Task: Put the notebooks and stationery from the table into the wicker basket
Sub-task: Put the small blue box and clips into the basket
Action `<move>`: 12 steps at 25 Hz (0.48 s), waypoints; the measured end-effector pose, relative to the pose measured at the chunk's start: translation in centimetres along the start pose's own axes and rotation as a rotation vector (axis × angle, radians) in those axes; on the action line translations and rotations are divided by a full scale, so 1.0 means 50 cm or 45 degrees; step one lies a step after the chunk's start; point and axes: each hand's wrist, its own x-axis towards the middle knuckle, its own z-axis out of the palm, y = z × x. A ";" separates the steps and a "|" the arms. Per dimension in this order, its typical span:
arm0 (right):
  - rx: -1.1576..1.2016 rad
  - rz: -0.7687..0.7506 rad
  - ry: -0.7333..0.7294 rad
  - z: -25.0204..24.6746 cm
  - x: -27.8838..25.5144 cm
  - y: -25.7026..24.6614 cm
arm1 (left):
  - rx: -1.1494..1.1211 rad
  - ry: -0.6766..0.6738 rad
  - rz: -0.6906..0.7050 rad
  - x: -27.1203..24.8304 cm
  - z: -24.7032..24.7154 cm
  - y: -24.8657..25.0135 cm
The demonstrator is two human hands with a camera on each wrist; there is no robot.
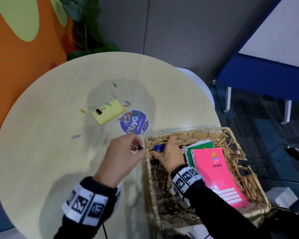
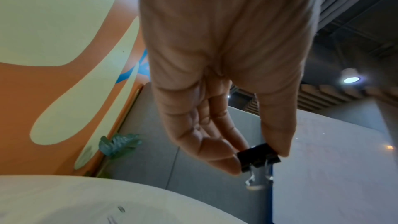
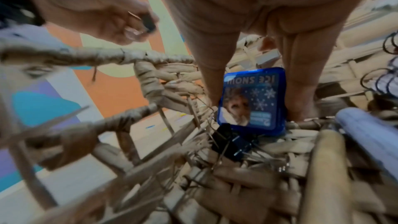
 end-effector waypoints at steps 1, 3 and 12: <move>0.005 -0.015 -0.006 -0.007 -0.006 -0.001 | 0.012 -0.053 0.006 -0.027 0.020 0.005; 0.028 -0.070 0.001 -0.038 -0.015 0.008 | 0.105 -0.171 0.072 -0.060 0.061 0.019; 0.133 -0.267 0.140 -0.206 -0.116 0.134 | 1.201 -0.906 0.182 -0.014 0.255 0.091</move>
